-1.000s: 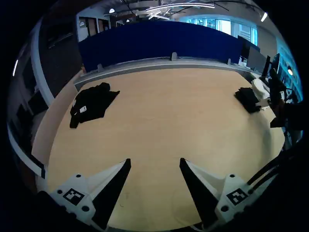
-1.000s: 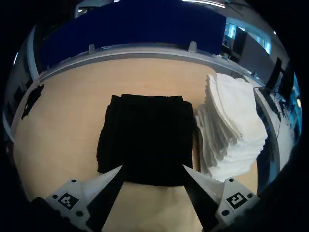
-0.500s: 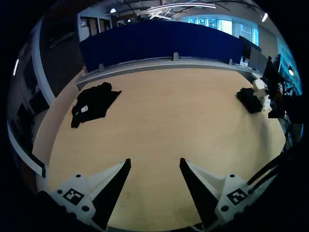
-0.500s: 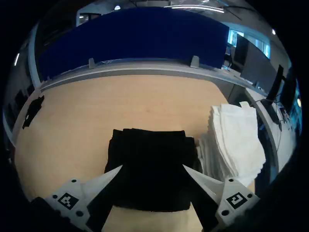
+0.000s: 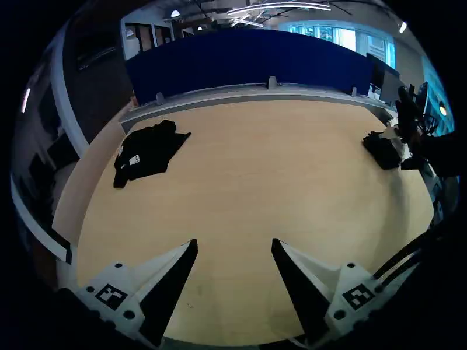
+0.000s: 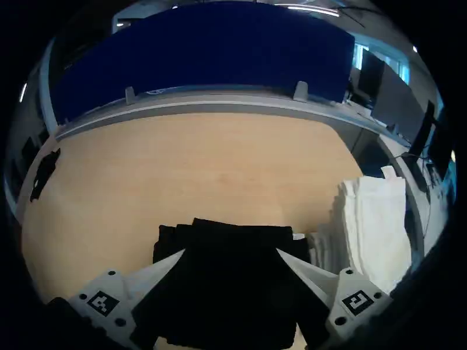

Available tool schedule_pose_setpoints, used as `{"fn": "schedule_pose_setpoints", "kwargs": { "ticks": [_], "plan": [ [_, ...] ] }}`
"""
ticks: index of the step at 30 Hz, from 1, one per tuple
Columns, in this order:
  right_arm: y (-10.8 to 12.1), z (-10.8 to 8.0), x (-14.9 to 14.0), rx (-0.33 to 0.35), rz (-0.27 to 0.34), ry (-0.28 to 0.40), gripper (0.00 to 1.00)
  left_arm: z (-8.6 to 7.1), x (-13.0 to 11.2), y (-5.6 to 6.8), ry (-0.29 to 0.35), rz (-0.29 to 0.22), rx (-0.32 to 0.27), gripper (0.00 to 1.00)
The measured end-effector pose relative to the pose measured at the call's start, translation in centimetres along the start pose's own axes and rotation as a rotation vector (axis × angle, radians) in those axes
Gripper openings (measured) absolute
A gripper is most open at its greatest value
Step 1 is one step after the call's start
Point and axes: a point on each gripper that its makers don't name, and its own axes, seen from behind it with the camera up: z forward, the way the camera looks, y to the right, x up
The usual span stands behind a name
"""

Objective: Fold towel

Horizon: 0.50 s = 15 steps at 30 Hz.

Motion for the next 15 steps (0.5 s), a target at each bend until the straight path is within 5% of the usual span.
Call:
{"fn": "schedule_pose_setpoints", "kwargs": {
  "ticks": [9,15],
  "plan": [
    [0.0,0.9,-0.8,-0.004,-0.003,-0.022,1.0,0.0,-0.1,-0.3,-0.004,-0.004,0.007,0.94],
    [-0.6,-1.0,0.1,0.009,-0.006,0.021,1.0,0.2,0.2,-0.2,0.004,-0.01,0.0,0.94]
  ]
}}
